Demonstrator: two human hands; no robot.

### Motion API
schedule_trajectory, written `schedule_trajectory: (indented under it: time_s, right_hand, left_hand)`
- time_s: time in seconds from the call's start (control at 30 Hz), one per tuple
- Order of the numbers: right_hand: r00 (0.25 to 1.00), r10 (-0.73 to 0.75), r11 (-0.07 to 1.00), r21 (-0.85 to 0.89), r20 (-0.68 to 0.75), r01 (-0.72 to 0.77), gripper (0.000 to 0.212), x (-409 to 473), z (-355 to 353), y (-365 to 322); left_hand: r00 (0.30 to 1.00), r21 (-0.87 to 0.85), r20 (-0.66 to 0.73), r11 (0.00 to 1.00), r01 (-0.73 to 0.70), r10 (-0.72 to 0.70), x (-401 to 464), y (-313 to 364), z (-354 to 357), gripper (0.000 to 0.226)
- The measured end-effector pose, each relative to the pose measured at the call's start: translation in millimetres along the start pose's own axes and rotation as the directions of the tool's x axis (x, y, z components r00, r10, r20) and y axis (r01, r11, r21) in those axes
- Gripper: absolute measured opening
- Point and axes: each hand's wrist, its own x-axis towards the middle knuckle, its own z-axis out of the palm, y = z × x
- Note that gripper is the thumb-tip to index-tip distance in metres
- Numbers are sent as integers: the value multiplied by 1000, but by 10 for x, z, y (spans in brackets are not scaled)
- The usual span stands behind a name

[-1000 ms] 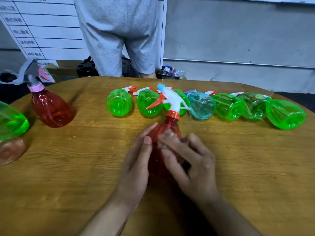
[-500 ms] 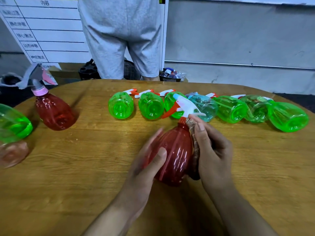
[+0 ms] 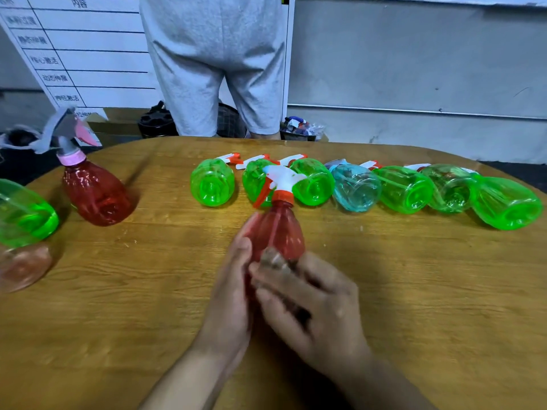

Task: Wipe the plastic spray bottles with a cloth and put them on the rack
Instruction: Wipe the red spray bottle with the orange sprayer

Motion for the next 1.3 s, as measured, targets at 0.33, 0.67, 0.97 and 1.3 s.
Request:
schedule_trajectory:
  time_s: [0.33, 0.67, 0.97, 1.3]
  right_hand:
    - [957, 223, 974, 80, -183, -212, 26, 141, -183, 232]
    - [995, 91, 994, 71, -43, -88, 26, 24, -35, 40]
    - [980, 124, 992, 17, -157, -123, 27, 59, -152, 164]
    - [968, 206, 978, 49, -145, -201, 28, 72, -79, 95]
  left_hand:
    - [994, 202, 66, 974, -98, 87, -63, -76, 53, 44]
    - [997, 118, -23, 990, -76, 79, 51, -37, -19, 49]
    - [990, 245, 37, 960, -138, 133, -14, -31, 38, 46]
    - [996, 176, 13, 980, -89, 88, 29, -49, -20, 45]
